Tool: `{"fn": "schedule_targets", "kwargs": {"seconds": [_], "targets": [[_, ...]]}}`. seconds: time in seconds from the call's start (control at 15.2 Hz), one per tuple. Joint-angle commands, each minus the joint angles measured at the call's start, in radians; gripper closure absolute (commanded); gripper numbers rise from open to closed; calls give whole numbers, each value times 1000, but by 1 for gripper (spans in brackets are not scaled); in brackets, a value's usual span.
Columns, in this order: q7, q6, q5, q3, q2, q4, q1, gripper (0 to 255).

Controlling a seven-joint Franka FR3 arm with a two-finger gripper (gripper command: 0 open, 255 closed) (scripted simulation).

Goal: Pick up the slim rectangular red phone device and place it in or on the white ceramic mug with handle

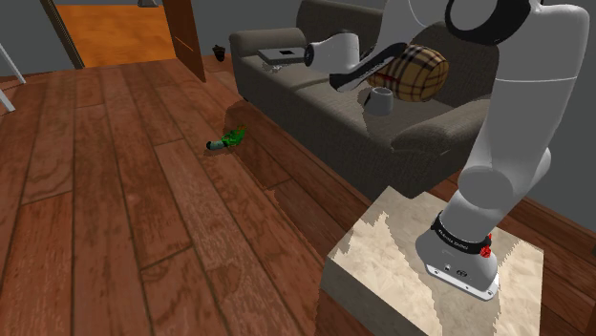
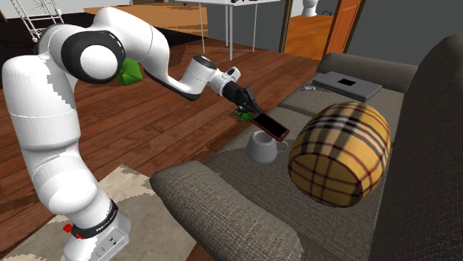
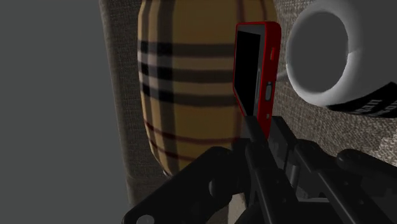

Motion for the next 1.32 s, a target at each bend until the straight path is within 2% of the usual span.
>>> {"fn": "schedule_targets", "kwargs": {"seconds": [0.0, 0.66, 1.12, 1.19, 1.25], "targets": [[18, 9, -5, -2, 11, -9, -3, 255], [108, 34, -20, -5, 87, -25, -3, 255], [108, 34, -20, -5, 87, -25, -4, 255], [108, 34, -20, -5, 87, -25, -4, 0], [107, 34, -20, -5, 88, -24, -4, 0]]}}
